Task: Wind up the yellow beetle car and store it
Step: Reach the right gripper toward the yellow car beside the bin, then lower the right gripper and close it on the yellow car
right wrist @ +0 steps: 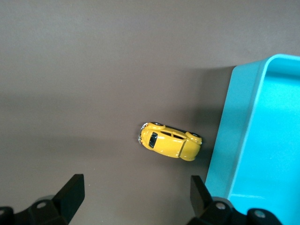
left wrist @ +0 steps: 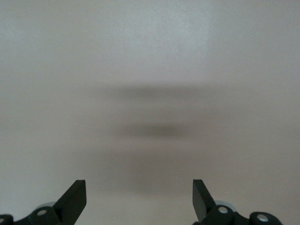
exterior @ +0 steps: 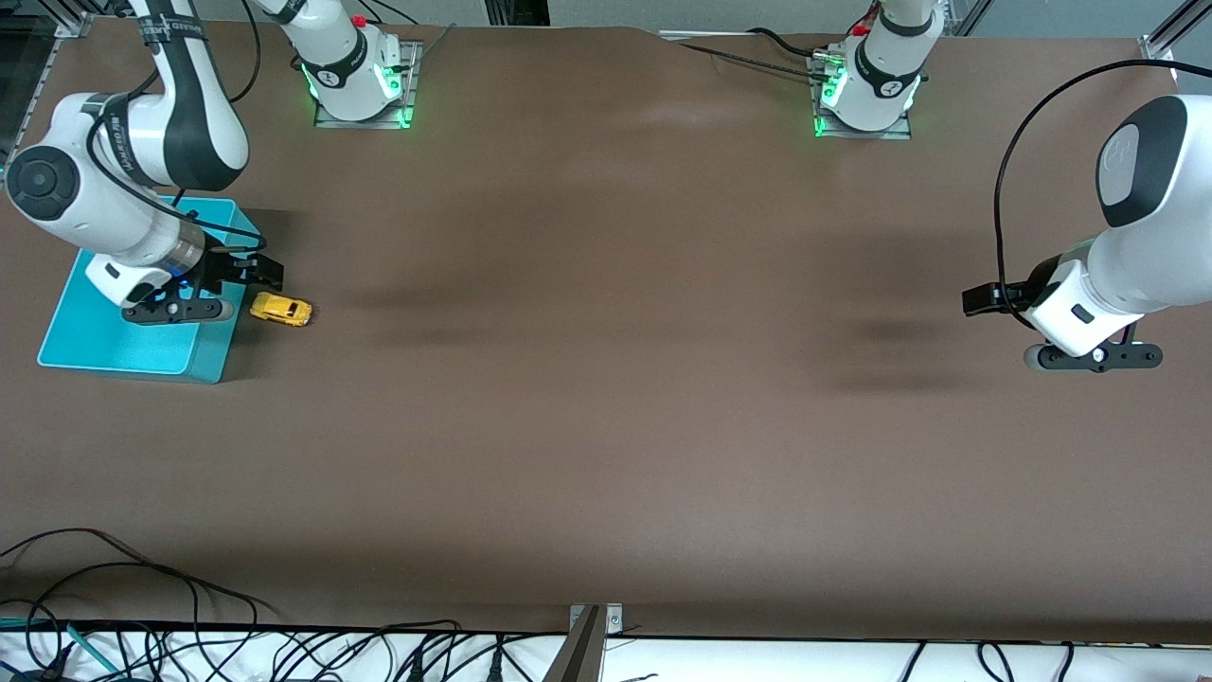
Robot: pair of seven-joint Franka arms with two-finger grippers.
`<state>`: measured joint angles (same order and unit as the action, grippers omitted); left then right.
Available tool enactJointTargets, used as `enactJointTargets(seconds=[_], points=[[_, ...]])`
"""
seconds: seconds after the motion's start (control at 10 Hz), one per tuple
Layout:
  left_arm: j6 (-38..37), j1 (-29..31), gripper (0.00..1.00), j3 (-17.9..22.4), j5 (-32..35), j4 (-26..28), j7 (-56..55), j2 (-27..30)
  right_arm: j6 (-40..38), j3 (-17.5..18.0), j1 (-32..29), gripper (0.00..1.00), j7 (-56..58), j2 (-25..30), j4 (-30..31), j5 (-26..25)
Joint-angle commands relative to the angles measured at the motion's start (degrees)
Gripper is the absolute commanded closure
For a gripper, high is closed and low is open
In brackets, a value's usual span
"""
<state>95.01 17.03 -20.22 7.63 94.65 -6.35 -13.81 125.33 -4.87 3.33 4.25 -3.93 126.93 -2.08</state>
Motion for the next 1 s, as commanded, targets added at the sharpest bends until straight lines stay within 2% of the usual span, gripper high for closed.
enactJointTargets(seconds=[0.0, 0.3, 0.6, 0.9], points=[[-1.06, 0.46, 0.00, 0.00, -1.30, 0.45, 1.60, 0.98, 3.59, 0.30, -0.34, 0.00, -4.14, 0.15, 3.66, -0.65], [-1.06, 0.46, 0.00, 0.00, -1.30, 0.36, 1.60, 0.98, 5.10, 0.30, -1.39, 0.00, -13.79, -0.99, 6.31, -0.29], [-1.06, 0.46, 0.00, 0.00, -1.30, 0.45, 1.60, 0.98, 7.20, 0.21, -1.75, 0.00, -29.24, -2.23, 8.58, -0.21], [-1.15, 0.46, 0.00, 0.00, -1.30, 0.45, 1.60, 1.06, 7.82, 0.21, -2.97, 0.00, -39.99, -3.36, 9.39, -0.21]])
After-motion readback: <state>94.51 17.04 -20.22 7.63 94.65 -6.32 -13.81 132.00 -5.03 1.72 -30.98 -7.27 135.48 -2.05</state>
